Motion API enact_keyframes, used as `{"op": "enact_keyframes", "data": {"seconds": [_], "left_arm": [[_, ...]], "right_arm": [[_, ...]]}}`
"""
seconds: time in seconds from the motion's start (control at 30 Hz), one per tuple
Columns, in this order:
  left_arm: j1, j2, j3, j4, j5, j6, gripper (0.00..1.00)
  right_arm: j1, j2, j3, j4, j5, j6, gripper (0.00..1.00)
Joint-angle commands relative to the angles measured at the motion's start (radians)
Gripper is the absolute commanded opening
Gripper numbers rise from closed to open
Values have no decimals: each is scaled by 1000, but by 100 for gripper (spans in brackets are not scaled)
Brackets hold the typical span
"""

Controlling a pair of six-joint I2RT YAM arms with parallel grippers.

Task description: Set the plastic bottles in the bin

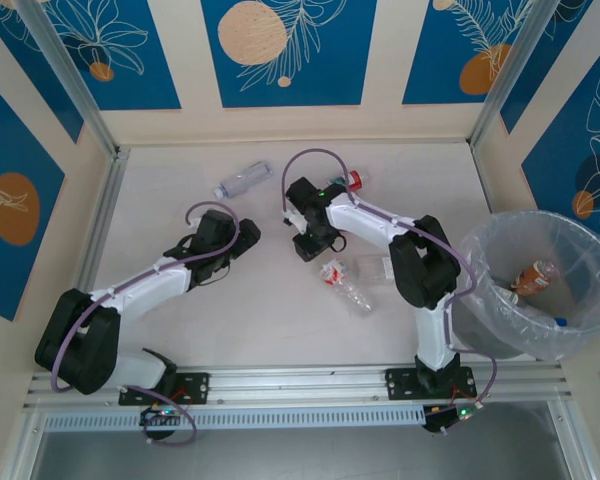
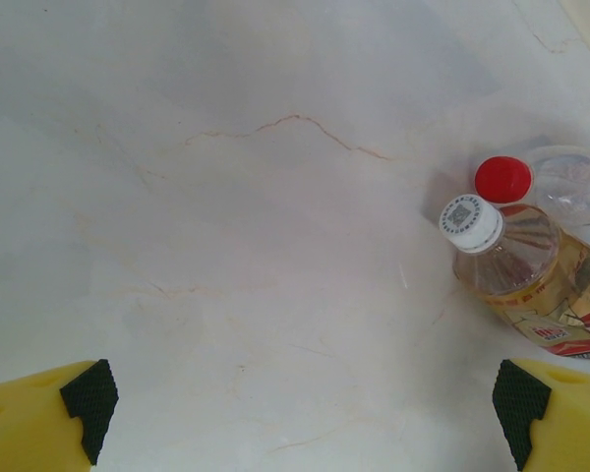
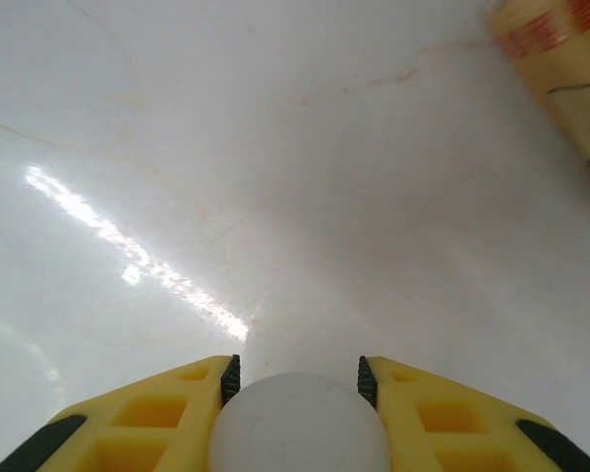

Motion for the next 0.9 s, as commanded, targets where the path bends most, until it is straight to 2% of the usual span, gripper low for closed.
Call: {"op": "enact_keyframes", "data": {"seconds": [0.0, 0.23, 0.5, 0.7, 0.87], "left_arm": [[12, -25, 12, -14, 7, 26, 99], [12, -18, 12, 39, 51, 53, 99], [12, -9, 36, -1, 17, 36, 99], [13, -7, 50, -6, 12, 47, 99], [13, 16, 54, 29, 50, 48, 99]], "right_arm": [[1, -85, -14, 10, -12, 21, 0], [-11, -248, -72, 54, -14, 71, 0], [-23, -454, -120, 91, 30, 134, 0], [-65, -631, -159, 120, -7, 154, 0], [-124, -745, -158, 121, -57, 164, 0]]}}
